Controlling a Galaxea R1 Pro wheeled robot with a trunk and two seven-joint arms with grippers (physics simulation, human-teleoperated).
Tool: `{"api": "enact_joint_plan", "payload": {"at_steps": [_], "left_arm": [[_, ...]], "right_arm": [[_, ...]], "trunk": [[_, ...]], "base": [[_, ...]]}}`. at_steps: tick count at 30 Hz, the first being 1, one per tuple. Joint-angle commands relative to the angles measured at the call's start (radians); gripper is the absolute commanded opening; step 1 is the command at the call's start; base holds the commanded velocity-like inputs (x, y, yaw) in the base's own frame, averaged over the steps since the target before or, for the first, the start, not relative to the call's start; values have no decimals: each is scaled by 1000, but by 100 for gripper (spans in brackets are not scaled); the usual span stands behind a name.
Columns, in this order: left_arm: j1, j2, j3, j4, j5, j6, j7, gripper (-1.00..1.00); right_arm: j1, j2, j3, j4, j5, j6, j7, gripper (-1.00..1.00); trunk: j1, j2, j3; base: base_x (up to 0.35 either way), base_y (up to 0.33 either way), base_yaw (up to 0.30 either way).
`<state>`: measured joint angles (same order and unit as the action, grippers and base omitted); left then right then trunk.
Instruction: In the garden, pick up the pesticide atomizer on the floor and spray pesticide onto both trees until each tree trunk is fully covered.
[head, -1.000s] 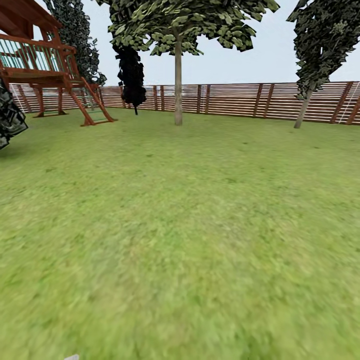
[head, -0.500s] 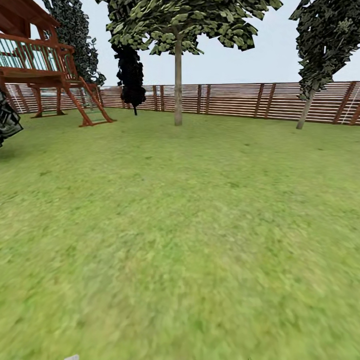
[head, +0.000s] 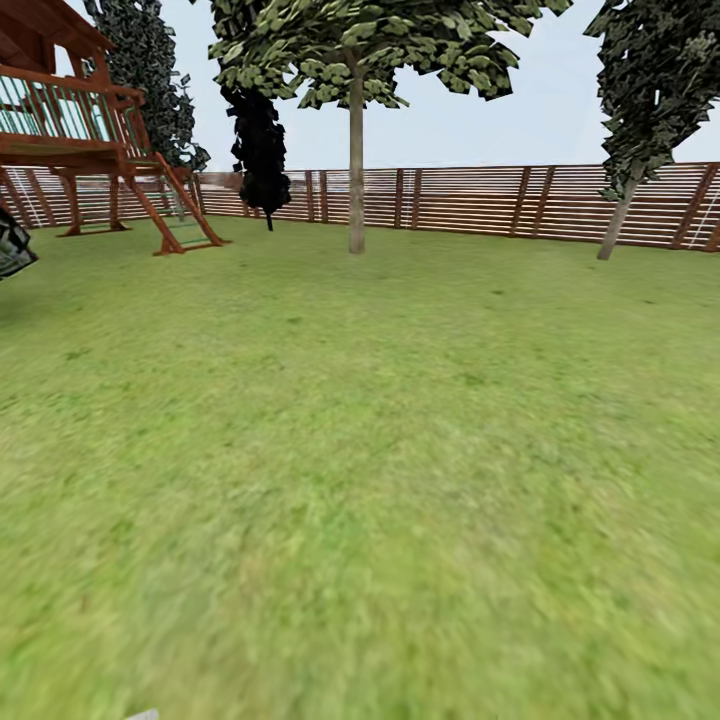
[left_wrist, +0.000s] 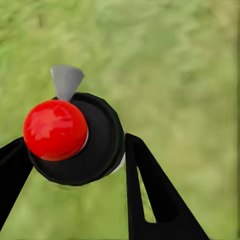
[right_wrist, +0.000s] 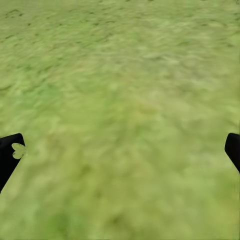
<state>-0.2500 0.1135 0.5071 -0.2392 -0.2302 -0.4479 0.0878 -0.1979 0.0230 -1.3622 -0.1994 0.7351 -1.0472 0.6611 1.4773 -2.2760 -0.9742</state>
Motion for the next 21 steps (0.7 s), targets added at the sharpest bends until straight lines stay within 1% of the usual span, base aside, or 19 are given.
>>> {"api": "enact_joint_plan", "payload": {"at_steps": [1, 21], "left_arm": [[0, 0, 0, 0, 0, 0, 0, -100], [0, 0, -1, -1, 0, 0, 0, -100]], "right_arm": [[0, 0, 0, 0, 0, 0, 0, 100], [0, 0, 0, 0, 0, 0, 0, 100]], "trunk": [[0, 0, 0], [0, 0, 0]], "base": [[338, 0, 0], [338, 0, 0]]}}
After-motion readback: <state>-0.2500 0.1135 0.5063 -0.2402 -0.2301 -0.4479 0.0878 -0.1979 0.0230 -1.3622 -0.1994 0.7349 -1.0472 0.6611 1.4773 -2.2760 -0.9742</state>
